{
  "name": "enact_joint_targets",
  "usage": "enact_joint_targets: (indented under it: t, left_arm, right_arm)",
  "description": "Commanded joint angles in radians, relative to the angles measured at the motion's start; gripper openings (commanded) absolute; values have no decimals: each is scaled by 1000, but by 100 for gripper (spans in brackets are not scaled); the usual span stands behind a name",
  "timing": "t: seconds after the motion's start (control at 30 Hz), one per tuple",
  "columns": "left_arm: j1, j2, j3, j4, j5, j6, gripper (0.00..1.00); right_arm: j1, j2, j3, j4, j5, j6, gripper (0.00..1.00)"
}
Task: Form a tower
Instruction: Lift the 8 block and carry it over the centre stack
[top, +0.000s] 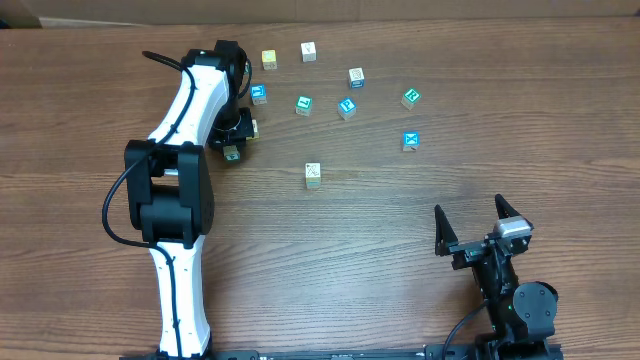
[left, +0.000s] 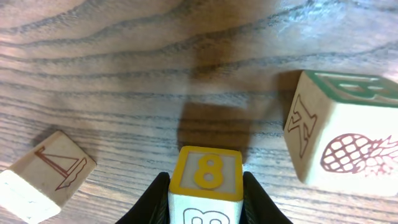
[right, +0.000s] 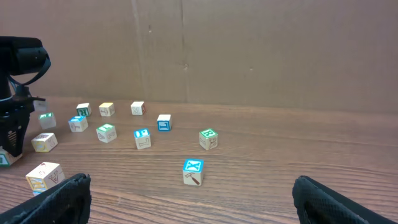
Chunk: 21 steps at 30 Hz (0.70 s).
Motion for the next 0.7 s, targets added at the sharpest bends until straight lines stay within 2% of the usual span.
enact_joint_targets:
  t: [0.0,0.37,0.67]
  left_arm:
    - [6,-101,23,-3,10,-16,18]
    - [-43,-411,23,-23,117,-107,18]
    - [-218,-401,21,-37,80,-148,17]
  right_arm:
    - [6,-9,-10,3,6,-1,100]
    - [6,-9,-10,3,6,-1,100]
    - [6,-9,-10,3,6,-1,100]
